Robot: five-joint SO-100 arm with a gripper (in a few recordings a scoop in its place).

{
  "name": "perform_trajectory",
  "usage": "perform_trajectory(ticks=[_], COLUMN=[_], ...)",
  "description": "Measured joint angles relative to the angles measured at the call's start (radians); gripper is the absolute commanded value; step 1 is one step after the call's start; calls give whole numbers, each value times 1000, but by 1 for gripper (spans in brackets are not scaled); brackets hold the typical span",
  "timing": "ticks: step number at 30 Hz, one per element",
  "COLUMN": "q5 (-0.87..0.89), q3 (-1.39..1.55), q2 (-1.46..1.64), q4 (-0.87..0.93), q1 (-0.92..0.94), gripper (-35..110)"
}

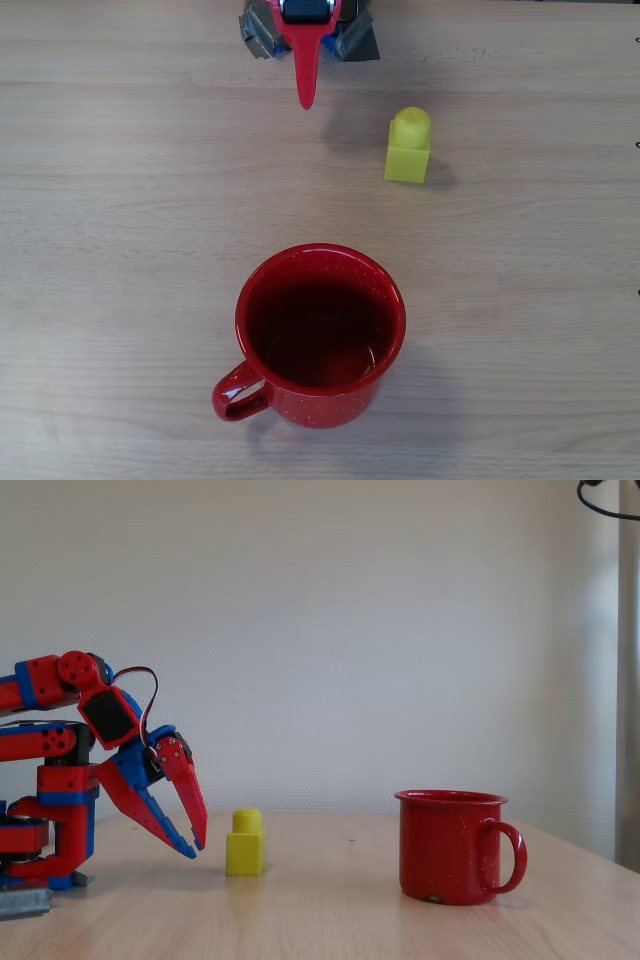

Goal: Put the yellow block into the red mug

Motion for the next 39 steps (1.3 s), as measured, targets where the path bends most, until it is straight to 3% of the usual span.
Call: perform_trajectory(ticks=[20, 23, 30, 39], q5=[0, -69, -123, -204], q3=[0, 0, -34, -301], q2=[0, -6, -147, -449], q4=[-12, -37, -71, -92], q1=[0, 0, -38, -69], gripper=[0, 0, 0, 0])
